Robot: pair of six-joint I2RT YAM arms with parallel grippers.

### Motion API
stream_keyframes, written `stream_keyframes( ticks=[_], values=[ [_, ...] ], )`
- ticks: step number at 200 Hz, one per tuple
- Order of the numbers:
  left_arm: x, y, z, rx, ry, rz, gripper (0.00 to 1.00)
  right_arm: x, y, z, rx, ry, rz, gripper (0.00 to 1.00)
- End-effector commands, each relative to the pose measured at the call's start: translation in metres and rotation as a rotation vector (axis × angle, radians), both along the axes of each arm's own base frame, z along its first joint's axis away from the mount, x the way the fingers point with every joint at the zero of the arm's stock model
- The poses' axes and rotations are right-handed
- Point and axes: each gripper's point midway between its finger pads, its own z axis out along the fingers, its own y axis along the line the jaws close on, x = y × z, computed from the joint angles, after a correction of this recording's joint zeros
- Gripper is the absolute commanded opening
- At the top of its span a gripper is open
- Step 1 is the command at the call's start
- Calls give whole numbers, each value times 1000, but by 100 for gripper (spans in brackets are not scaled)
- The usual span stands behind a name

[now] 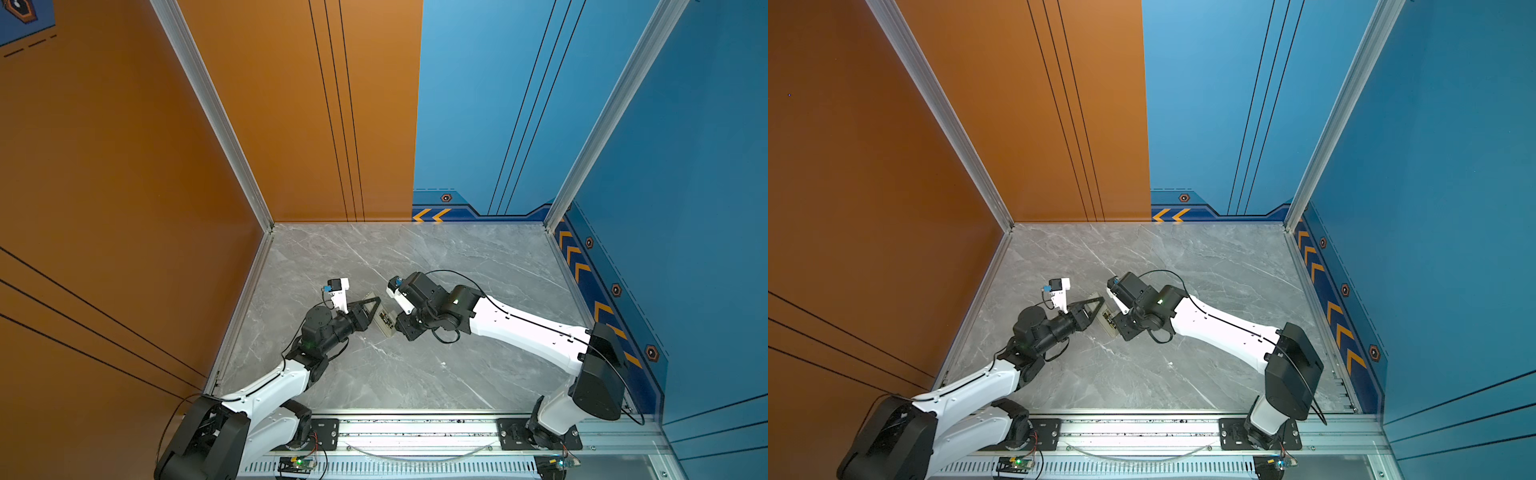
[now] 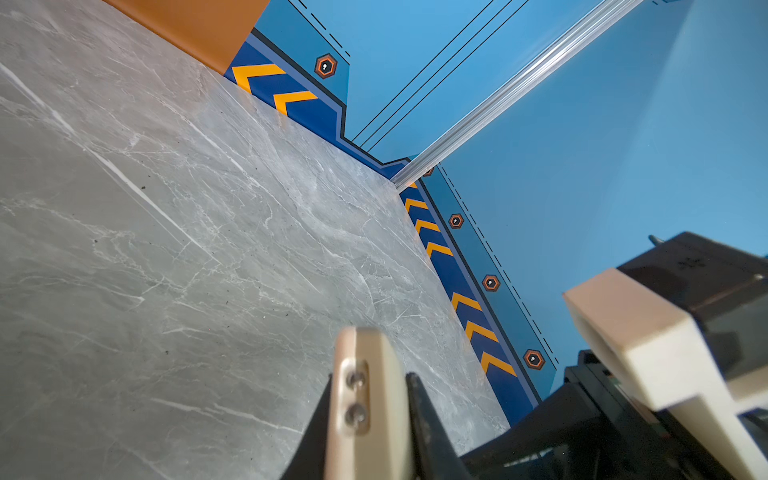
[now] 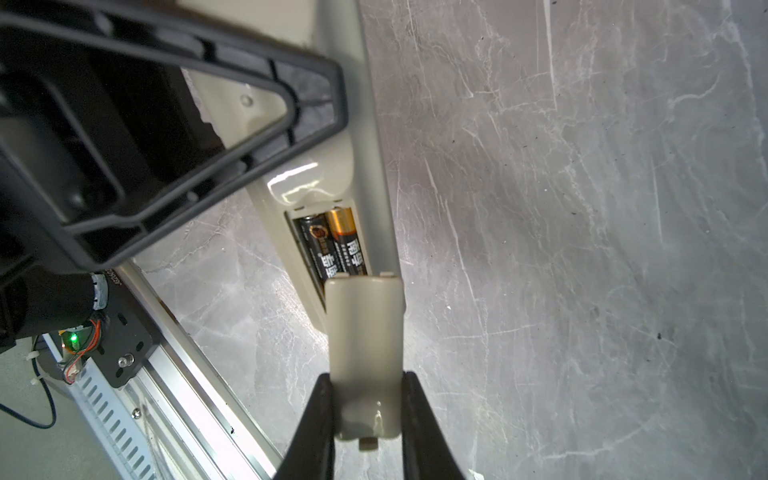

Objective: Load the batteries into the remote control
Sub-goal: 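Carry the cover to the remote's battery compartment held by the left gripper, then slide the cover along the remote over the batteries with the right gripper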

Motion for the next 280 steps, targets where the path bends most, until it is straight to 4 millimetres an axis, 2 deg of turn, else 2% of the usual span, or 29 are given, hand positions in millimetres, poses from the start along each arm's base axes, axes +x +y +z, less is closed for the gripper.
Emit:
stream_keyframes(
  ticks=[1,133,280],
  values=[
    [-4,-3,6,-22,-20,-28,0,-1,11,10,39,-11,24,7],
    [-6,-5,1,-22,-4,-51,0,5,27,-3,29,-11,54,5],
    [-7,-7,2,-27,-2,-64,0,5,32,-8,12,-4,84,4]
  ],
)
